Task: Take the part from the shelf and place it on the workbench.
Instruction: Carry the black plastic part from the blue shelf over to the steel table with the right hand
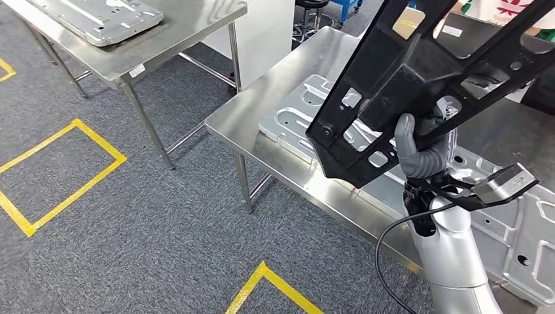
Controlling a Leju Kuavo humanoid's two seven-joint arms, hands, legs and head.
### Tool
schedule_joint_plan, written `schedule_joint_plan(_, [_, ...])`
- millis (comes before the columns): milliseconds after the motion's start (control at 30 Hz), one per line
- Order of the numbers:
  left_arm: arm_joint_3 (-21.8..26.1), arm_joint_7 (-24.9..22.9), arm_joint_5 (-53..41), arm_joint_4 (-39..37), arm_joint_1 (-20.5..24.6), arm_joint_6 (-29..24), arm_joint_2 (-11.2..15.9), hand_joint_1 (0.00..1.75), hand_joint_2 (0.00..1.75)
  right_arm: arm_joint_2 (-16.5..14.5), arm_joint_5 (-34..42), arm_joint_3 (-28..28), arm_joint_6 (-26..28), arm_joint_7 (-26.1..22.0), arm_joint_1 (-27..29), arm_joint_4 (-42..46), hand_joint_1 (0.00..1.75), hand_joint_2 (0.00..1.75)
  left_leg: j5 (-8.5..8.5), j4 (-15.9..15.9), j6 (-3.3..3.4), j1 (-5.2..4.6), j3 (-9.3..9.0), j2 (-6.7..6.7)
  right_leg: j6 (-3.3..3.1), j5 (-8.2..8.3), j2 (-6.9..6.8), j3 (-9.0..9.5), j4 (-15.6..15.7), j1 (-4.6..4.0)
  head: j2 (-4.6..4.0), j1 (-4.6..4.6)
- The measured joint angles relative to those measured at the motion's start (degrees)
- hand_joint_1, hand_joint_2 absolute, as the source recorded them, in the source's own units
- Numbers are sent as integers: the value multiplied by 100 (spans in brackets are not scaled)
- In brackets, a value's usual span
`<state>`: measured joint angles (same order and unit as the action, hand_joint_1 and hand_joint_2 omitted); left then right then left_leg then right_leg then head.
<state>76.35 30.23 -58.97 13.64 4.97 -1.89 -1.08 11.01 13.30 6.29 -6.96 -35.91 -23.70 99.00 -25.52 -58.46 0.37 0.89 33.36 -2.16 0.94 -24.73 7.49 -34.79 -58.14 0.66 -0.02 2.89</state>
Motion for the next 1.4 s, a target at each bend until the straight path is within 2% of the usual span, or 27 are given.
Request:
schedule_joint_plan(67, [0,-1,0,-3,26,5,-5,0,175,11,-34,0,39,-5,-12,9,175,175,29,65,78,8,-32,118,60,-141,-285,-102,-210,-16,0,-1])
schedule_joint_plan(133, [0,-10,0,-4,13,3,-8,0,175,21,-42,-1,70,-9,-32,18,175,175,31,92,121,6,-48,240,103,-472,-627,-419,-853,-17,0,-1])
schedule_joint_plan(200, [1,-29,3,-5,-15,-4,-9,0,175,22,-61,-1,99,-7,-35,19,175,175,14,88,128,2,-53,376,137,-683,-706,-770,-1506,8,0,0])
schedule_joint_plan(233, [1,-37,4,-5,-21,-5,-11,0,175,22,-95,-1,136,-8,-35,19,175,175,1,88,124,2,-61,445,147,-639,-720,-825,-1581,17,0,0])
schedule_joint_plan(267, [1,-42,4,-6,-21,-6,-14,0,175,23,-134,-7,192,-15,-37,21,175,175,-14,87,117,2,-78,511,149,-489,-746,-756,-1421,22,0,0])
schedule_joint_plan(300, [1,-42,3,-7,-18,-6,-22,0,175,25,-171,-20,264,-27,-40,30,175,175,-33,87,106,2,-103,571,143,-277,-804,-578,-1064,22,0,0])
schedule_joint_plan(367, [0,-46,3,-7,-16,-9,-36,0,175,31,-182,-79,378,-54,-52,67,175,175,-78,82,62,-19,-158,669,85,25,-1035,-176,-278,-21,0,0])
schedule_joint_plan(433, [1,-58,10,-7,-18,-24,-45,0,175,38,-150,-155,414,-66,-61,104,175,175,-122,80,0,-49,-195,765,6,76,-1124,-30,37,-75,0,0])
schedule_joint_plan(500, [2,-66,17,-7,-13,-44,-55,0,175,45,-134,-214,413,-66,-60,116,175,175,-162,87,-65,-56,-225,868,-65,83,-977,-35,55,-78,0,0])
schedule_joint_plan(567, [1,-60,16,-7,0,-57,-66,0,175,46,-133,-245,415,-69,-85,112,175,175,-303,-84,-125,-37,-182,719,-135,103,-854,-14,88,-44,0,1])
schedule_joint_plan(633, [0,-53,15,-8,-10,-68,-74,0,175,43,-136,-254,434,-70,-122,101,175,175,-649,-728,-161,-18,106,408,-184,110,-736,0,103,-25,0,1])
schedule_joint_plan(667, [0,-53,12,-9,-26,-72,-77,0,175,39,-145,-254,458,-68,-130,92,175,175,-829,-1156,-170,-16,321,318,-199,108,-665,0,101,-27,0,1])
schedule_joint_plan(700, [0,-54,7,-9,-43,-74,-79,0,175,35,-159,-254,485,-64,-129,86,175,175,-931,-1500,-176,-17,509,281,-204,106,-586,-1,97,-31,0,0])
schedule_joint_plan(733, [0,-54,-1,-9,-54,-75,-82,0,175,32,-178,-255,513,-61,-125,82,175,175,-920,-1666,-176,-17,620,269,-206,104,-507,0,91,-35,0,0])
schedule_joint_plan(767, [0,-54,-10,-10,-59,-75,-87,0,175,30,-199,-257,542,-57,-123,81,175,175,-790,-1596,-169,-17,626,264,-204,101,-428,1,84,-36,0,0])
schedule_joint_plan(800, [0,-54,-21,-10,-57,-74,-91,0,175,30,-216,-261,564,-55,-122,81,175,175,-562,-1294,-154,-16,523,239,-196,95,-349,3,73,-36,0,0])
schedule_joint_plan(867, [0,-52,-36,-11,-51,-71,-92,0,175,30,-235,-274,592,-51,-125,82,175,175,-139,-484,-107,-4,205,28,-163,75,-202,-8,34,-40,0,0])
schedule_joint_plan(933, [0,-50,-48,-12,-55,-61,-92,0,175,31,-245,-290,599,-45,-129,76,175,175,-14,-61,-74,6,30,-158,-106,70,-74,-52,-2,-28,0,1])
schedule_joint_plan(1000, [-1,-43,-64,-14,-60,-38,-96,0,175,37,-253,-301,600,-33,-130,53,175,175,-27,-5,-34,0,-1,-103,-28,90,43,-89,3,-5,0,1])
schedule_joint_plan(1033, [-2,-38,-72,-15,-53,-25,-99,0,175,44,-256,-307,600,-28,-127,34,175,175,-11,25,1,1,-16,-41,7,83,-2,-99,-8,-3,0,0])
schedule_joint_plan(1100, [-4,-27,-81,-17,-30,-2,-105,0,175,63,-268,-326,603,-20,-145,-13,175,175,21,85,66,14,-45,83,79,-85,-316,-223,-270,-19,0,0])
schedule_joint_plan(1167, [-4,-16,-84,-17,-32,7,-107,0,175,72,-300,-334,619,-8,-168,-72,175,175,22,102,96,8,-53,203,137,-433,-645,-554,-956,-12,0,0])
schedule_joint_plan(1233, [-4,-6,-84,-18,-53,9,-106,0,175,71,-421,-324,699,41,-186,-163,175,175,8,99,100,6,-56,338,173,-613,-717,-856,-1544,17,0,0])
schedule_joint_plan(1267, [-4,3,-81,-19,-55,13,-107,0,175,71,-533,-311,776,90,-223,-231,175,175,-1,97,94,5,-61,407,180,-548,-735,-869,-1559,29,0,0])
schedule_joint_plan(1300, [-4,10,-76,-19,-52,18,-108,0,175,71,-694,-288,891,159,-300,-324,175,175,-12,94,82,5,-72,474,178,-390,-768,-764,-1347,35,0,0])
schedule_joint_plan(1367, [-4,24,-67,-20,-32,31,-115,0,175,71,-1148,-196,1201,337,-594,-580,175,175,-42,83,41,-14,-100,601,141,-35,-979,-359,-565,10,0,0])
schedule_joint_plan(1400, [-4,28,-62,-20,-23,34,-120,0,175,69,-1465,-117,1401,443,-800,-752,175,175,-60,77,16,-34,-107,657,96,68,-1073,-201,-251,-13,0,1])
